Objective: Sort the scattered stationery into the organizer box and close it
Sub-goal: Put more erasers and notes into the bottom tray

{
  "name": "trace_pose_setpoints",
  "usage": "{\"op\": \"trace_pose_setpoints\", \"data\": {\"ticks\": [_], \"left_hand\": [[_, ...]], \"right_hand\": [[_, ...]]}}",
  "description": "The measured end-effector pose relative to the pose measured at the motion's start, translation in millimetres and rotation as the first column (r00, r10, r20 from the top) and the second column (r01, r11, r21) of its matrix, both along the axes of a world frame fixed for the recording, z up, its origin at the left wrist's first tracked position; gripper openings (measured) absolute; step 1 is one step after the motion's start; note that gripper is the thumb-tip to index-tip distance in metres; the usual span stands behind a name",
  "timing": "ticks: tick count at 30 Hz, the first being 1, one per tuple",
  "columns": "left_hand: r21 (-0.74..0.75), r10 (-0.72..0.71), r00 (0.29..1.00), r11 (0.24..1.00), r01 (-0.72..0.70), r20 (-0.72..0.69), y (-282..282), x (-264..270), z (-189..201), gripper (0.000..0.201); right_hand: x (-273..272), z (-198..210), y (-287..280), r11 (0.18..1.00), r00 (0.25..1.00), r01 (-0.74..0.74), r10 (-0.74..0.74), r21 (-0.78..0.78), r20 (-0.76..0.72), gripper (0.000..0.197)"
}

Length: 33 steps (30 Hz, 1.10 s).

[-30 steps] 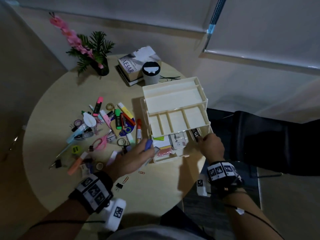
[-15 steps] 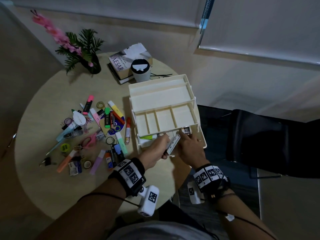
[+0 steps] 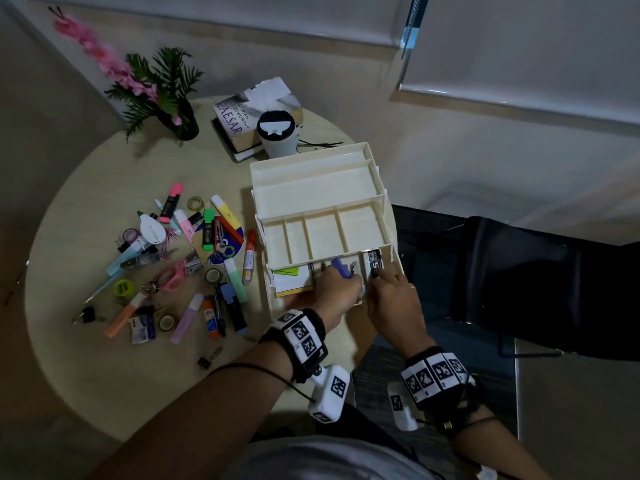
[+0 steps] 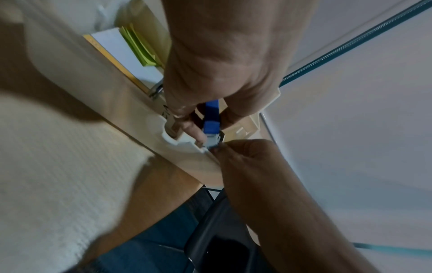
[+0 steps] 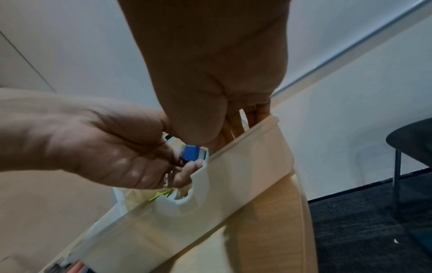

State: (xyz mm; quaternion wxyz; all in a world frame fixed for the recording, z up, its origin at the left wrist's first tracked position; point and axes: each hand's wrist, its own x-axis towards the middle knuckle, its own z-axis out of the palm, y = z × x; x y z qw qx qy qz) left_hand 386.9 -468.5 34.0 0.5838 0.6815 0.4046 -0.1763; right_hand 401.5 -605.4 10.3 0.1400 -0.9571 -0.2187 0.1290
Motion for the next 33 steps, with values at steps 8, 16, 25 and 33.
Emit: {"op": "trace_pose_setpoints", "data": {"ticks": [8,16,25,33], "left_hand": [[0.282,-0.067,0.998,0.957,0.065,-0.003,-4.2,-0.7,-13.5,0.018],[0.220,-0.070,0.996,0.974,0.055,0.061,-5.9,13.9,-8.8,0.012],[0.188,-0.095,0.991,0.979,0.077,0.091,-14.3,26.4,-16.1,0.014],[0.155,-0.175,0.970,0.976,0.150,0.167,-2.3,17.6,-18.0,0.027]], "right_hand": [[-9.7,16.7,3.5,0.947,0.972,-0.201,0.161,-0.250,-0.173,0.078],[-13.4,8.5,12.4,0.954,0.974,-0.099,0.035,-0.282,-0.226,0.096],[-17.9,11.5,10.8,0.978,0.971,-0.070,0.021,-0.199,-0.237,0.094],[-25.4,4.0,8.6,0.991,0.973,0.115,-0.099,0.068,-0.207,0.060]]}}
